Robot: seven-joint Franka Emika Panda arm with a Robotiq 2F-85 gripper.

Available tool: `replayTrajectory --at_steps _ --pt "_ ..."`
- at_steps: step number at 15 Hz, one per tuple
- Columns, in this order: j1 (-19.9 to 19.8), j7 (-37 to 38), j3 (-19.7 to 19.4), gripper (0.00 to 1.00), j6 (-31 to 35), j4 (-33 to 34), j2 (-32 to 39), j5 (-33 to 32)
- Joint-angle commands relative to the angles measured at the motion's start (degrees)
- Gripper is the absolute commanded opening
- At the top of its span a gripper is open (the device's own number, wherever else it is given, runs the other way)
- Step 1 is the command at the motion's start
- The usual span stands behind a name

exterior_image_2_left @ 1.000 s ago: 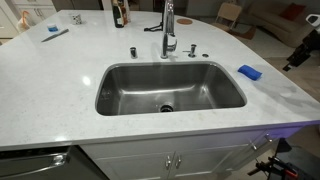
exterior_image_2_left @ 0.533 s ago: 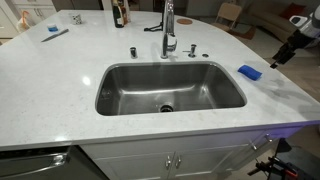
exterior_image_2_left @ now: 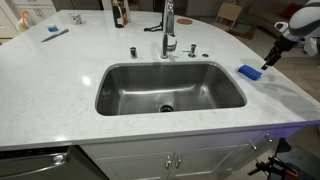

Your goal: Put the blue sponge in the sink

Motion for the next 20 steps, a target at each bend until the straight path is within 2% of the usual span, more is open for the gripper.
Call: replayTrajectory --at_steps 1,5,14,20 --pt "-3.36 0.36 2.86 1.00 1.05 4.13 4.97 1.69" --pt "-4.51 6.89 4.84 1.00 0.93 7.23 8.40 0.37" --pt "-4.10 21.11 7.58 1.00 -0.76 11.36 11.51 -3.30" --pt "-5.07 25.47 8.45 1.00 -3.28 14.11 14.93 -4.38"
